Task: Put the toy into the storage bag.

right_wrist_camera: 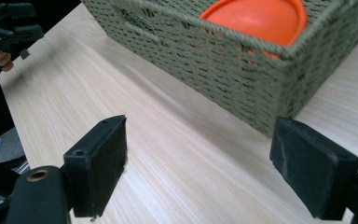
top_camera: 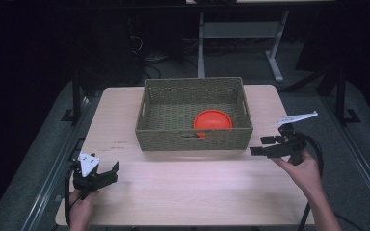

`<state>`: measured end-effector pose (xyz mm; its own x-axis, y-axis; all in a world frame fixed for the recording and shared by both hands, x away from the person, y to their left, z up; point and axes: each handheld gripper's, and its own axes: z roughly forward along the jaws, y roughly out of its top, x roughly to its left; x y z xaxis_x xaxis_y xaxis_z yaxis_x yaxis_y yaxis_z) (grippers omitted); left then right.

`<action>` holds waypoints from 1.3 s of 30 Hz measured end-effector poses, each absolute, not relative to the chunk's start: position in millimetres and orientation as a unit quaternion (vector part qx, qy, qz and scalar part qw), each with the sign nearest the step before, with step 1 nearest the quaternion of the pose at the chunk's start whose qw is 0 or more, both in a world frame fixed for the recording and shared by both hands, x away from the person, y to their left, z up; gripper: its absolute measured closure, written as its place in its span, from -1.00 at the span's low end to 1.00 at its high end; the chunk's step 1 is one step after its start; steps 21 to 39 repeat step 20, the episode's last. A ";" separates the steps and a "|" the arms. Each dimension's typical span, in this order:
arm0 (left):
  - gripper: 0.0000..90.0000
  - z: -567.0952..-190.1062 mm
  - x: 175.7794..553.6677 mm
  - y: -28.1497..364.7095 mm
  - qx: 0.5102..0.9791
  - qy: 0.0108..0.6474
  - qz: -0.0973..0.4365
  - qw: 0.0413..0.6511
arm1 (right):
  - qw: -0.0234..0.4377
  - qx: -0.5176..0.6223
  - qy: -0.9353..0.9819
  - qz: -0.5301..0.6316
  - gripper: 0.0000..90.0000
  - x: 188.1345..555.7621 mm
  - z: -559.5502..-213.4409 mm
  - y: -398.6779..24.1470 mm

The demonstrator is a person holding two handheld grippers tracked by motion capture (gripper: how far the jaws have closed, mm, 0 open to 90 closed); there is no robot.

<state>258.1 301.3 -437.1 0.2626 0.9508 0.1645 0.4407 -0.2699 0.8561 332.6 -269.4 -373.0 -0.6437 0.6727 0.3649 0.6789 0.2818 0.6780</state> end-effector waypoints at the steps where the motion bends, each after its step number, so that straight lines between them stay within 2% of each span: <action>1: -0.71 -437.0 258.1 301.4 0.711 0.489 0.360 0.355 | 0.004 -0.422 -0.800 -0.426 -0.60 330.8 -374.4 -271.0; 14: -0.71 -437.0 257.9 299.9 0.714 0.487 0.359 0.353 | 0.013 -0.439 -0.793 -0.421 -0.58 306.5 -404.2 -290.6; 20: -0.71 -437.8 259.1 298.8 0.715 0.486 0.358 0.354 | 0.014 -0.443 -0.793 -0.418 -0.58 290.0 -422.9 -286.3; 39: -0.71 -437.8 259.1 298.8 0.715 0.486 0.358 0.354 | 0.014 -0.443 -0.793 -0.418 -0.58 290.0 -422.9 -286.3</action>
